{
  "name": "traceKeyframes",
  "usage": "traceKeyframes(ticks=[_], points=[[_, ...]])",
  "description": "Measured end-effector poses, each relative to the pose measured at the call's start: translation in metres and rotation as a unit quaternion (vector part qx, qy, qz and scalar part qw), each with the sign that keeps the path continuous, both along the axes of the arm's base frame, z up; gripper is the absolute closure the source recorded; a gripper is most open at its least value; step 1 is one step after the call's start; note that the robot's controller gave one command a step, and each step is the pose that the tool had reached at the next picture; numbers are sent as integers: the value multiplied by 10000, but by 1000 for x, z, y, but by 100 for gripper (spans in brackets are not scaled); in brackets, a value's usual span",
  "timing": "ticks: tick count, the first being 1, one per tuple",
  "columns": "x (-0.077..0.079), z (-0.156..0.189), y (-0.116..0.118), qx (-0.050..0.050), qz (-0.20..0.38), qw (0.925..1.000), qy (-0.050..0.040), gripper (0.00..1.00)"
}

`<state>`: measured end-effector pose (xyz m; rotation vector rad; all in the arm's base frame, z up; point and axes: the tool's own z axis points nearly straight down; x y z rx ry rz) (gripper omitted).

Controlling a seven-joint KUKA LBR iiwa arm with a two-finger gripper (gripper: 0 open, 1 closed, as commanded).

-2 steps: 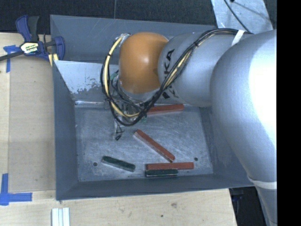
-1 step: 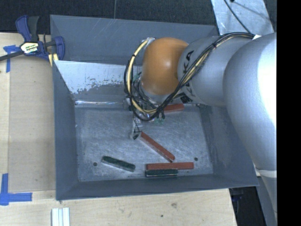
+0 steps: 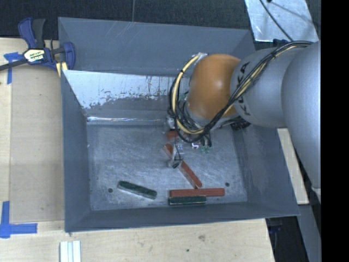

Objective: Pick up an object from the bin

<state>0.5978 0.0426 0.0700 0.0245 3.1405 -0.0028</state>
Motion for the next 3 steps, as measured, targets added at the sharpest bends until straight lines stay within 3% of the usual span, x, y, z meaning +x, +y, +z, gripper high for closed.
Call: traceKeyframes(ticks=[1,2,3], points=[[6,1,-85,-12,549,9985,-24,0],[7,2,-80,8,563,9984,-34,100],[-6,149,-85,-1,566,9984,-54,100]])
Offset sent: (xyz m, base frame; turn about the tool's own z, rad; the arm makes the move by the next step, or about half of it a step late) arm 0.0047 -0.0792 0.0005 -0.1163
